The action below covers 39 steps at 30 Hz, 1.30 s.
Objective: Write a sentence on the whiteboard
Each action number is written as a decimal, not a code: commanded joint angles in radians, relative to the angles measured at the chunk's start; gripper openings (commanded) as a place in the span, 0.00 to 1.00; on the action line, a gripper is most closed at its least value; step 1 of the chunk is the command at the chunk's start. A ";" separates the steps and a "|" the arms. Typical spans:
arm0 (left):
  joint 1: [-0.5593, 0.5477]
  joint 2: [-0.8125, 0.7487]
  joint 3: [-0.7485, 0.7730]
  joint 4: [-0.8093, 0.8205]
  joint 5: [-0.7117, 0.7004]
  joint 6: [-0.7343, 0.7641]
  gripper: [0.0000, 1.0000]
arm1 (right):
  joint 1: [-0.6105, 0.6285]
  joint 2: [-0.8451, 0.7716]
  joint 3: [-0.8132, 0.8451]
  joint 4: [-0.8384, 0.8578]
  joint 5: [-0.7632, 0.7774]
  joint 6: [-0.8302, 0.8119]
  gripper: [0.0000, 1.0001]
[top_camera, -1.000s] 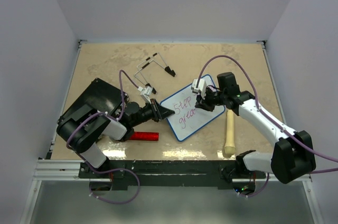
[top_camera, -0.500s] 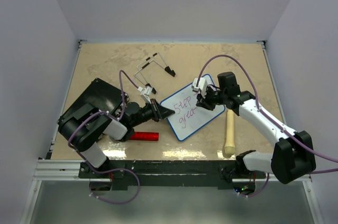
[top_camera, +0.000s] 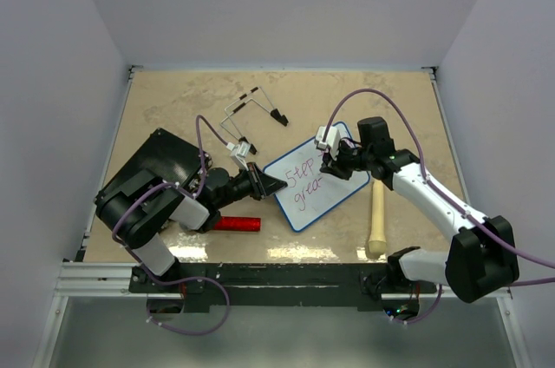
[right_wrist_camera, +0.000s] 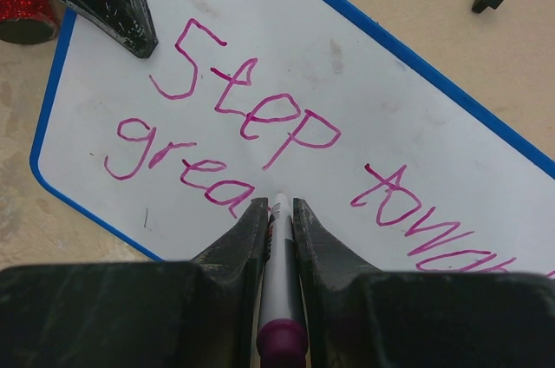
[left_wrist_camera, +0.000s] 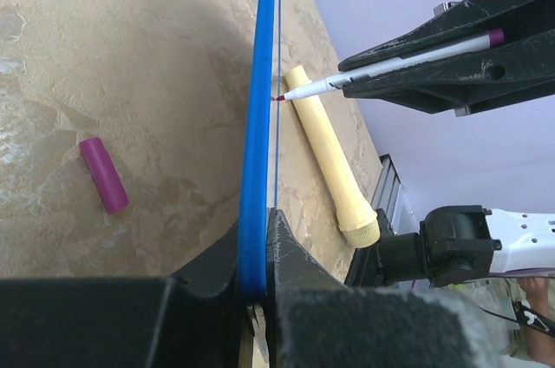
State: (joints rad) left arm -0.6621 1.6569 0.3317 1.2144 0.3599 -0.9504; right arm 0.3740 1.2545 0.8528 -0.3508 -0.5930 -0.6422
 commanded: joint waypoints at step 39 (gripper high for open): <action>-0.007 0.003 -0.006 0.065 0.027 0.039 0.00 | 0.000 0.048 0.057 -0.114 0.041 -0.065 0.00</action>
State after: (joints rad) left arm -0.6621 1.6608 0.3317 1.2182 0.3603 -0.9504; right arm 0.3740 1.2892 0.8700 -0.4770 -0.5968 -0.7086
